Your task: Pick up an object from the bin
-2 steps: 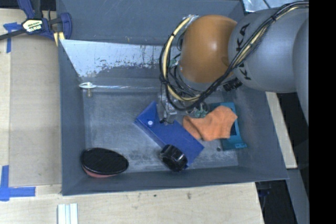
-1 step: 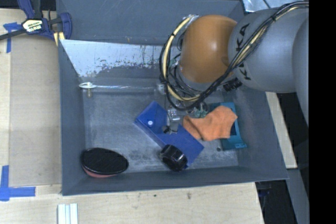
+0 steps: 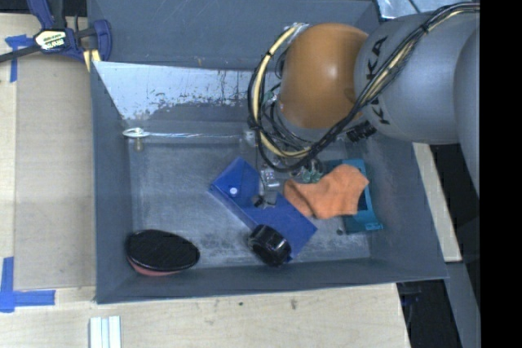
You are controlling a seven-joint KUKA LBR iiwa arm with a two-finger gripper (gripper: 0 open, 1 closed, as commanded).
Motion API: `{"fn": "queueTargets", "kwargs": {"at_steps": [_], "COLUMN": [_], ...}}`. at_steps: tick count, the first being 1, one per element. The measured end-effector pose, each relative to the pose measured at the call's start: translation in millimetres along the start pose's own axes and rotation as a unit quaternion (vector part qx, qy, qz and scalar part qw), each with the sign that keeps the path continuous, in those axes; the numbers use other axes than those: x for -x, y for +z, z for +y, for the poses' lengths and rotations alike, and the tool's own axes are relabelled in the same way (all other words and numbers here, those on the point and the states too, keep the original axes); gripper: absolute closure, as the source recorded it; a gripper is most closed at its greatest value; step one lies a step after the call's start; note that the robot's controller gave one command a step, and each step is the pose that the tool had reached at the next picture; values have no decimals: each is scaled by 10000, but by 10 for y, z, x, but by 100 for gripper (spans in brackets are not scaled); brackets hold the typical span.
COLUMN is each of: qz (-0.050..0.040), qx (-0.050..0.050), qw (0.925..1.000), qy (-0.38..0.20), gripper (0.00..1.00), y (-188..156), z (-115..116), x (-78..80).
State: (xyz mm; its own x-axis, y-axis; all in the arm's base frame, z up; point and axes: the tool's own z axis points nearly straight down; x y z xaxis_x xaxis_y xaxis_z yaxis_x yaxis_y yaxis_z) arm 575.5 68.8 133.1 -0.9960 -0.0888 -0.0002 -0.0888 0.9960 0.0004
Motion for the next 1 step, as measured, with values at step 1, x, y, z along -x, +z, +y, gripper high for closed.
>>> {"fn": "queueTargets", "kwargs": {"at_steps": [1], "qz": [-31], "qx": [-5], "qw": [9997], "qy": [-255], "gripper": [0], "y": [308], "z": [177], "x": [11]}}
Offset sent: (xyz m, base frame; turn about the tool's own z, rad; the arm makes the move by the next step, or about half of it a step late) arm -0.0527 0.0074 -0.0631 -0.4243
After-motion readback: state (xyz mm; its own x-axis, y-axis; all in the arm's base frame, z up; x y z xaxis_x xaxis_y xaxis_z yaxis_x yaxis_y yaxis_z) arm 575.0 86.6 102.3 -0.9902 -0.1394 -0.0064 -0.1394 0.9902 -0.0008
